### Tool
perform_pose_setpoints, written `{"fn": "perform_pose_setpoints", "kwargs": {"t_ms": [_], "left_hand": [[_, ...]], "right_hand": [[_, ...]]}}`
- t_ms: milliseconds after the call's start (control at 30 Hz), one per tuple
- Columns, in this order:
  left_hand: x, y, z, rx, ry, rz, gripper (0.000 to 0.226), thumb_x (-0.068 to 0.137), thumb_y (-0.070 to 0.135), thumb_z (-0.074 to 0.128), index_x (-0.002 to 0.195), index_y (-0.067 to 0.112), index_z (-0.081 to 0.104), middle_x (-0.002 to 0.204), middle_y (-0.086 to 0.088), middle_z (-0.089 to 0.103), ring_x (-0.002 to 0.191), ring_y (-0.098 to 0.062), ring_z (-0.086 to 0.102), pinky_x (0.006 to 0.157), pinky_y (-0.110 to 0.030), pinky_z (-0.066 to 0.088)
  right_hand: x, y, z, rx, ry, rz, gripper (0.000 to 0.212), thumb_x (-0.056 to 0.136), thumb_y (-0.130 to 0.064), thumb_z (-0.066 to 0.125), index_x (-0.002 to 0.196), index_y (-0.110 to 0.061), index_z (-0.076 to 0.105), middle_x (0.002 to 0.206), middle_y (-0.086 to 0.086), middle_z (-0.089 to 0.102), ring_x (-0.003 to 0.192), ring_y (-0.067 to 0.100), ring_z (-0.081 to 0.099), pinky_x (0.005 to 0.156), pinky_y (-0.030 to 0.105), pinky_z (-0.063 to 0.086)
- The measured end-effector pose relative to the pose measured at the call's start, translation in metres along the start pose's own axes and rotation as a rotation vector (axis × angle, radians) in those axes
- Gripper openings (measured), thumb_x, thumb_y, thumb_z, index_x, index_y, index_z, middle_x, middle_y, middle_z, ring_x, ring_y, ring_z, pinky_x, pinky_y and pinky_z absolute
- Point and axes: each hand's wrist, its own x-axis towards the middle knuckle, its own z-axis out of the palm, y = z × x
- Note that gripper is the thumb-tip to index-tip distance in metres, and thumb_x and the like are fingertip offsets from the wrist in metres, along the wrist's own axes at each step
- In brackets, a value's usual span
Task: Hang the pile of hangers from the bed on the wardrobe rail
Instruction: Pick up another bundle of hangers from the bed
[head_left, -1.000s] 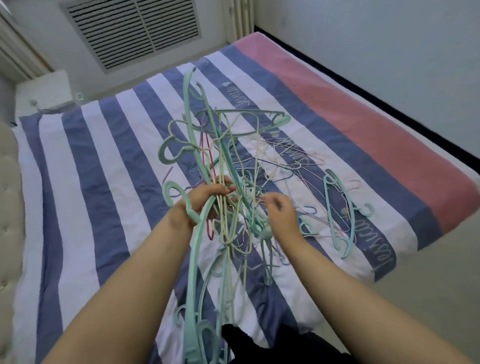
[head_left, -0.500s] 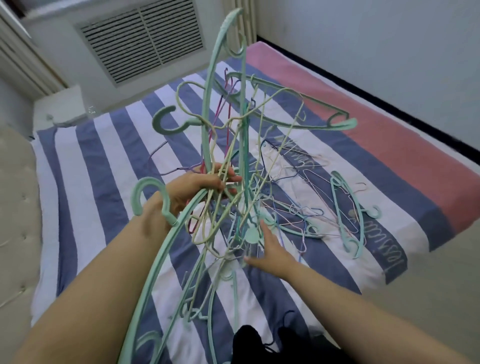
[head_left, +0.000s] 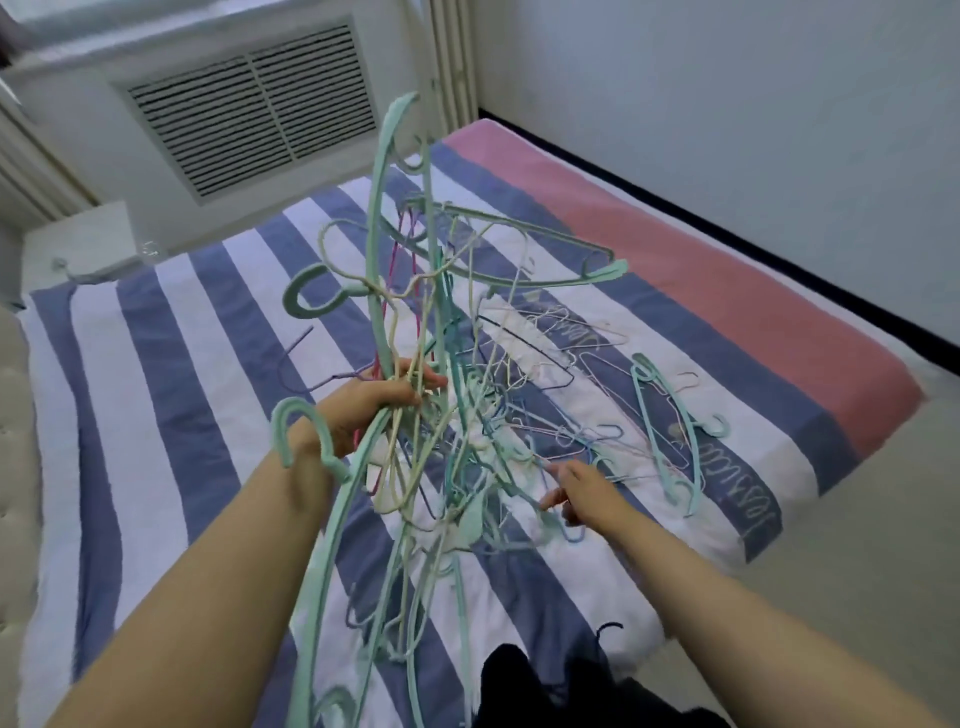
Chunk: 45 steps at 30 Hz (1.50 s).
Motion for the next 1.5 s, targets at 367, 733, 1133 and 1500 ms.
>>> {"fn": "perform_pose_setpoints", "kwargs": {"t_ms": [367,733,1133,1500], "left_hand": [[-0.017,0.017,0.037,-0.089,-0.102,0.127,0.034,0.077,-0.014,0.045,0.095,0.008,0.064,0.121,-0.012,0.068,0.088,-0.02,0.068,0.066,-0.026,0.054],[-0.032,0.028,0.016,-0.084,-0.054,0.199,0.024,0.069,-0.003,0.051,0.09,0.008,0.058,0.124,-0.015,0.066,0.118,-0.026,0.06,0.079,-0.028,0.053],[-0.043,-0.019,-0.003,-0.393,0.153,0.092,0.028,0.073,0.0,0.053,0.066,0.022,0.069,0.098,-0.003,0.074,0.07,-0.01,0.067,0.048,-0.02,0.05],[-0.046,-0.033,0.011,-0.32,0.273,-0.033,0.019,0.095,0.002,0.049,0.089,0.004,0.068,0.072,-0.006,0.068,0.054,-0.01,0.066,0.044,-0.02,0.051]], "right_hand": [[-0.017,0.011,0.064,0.024,-0.1,0.176,0.082,0.08,-0.048,0.071,0.138,-0.002,0.036,0.126,0.01,0.045,0.126,0.026,0.045,0.097,0.031,0.042],[-0.018,0.042,0.065,0.508,0.129,0.302,0.031,0.09,0.002,0.054,0.119,-0.004,0.049,0.072,0.014,0.061,0.04,0.015,0.06,0.033,0.017,0.041],[-0.037,0.084,0.02,0.672,0.346,0.234,0.033,0.095,-0.035,0.055,0.109,-0.006,0.05,0.098,0.007,0.061,0.075,0.024,0.07,0.056,0.028,0.053],[-0.053,0.09,-0.001,0.739,0.567,0.063,0.011,0.094,-0.03,0.058,0.09,-0.02,0.055,0.081,0.008,0.055,0.065,0.018,0.054,0.058,0.029,0.047]]}}
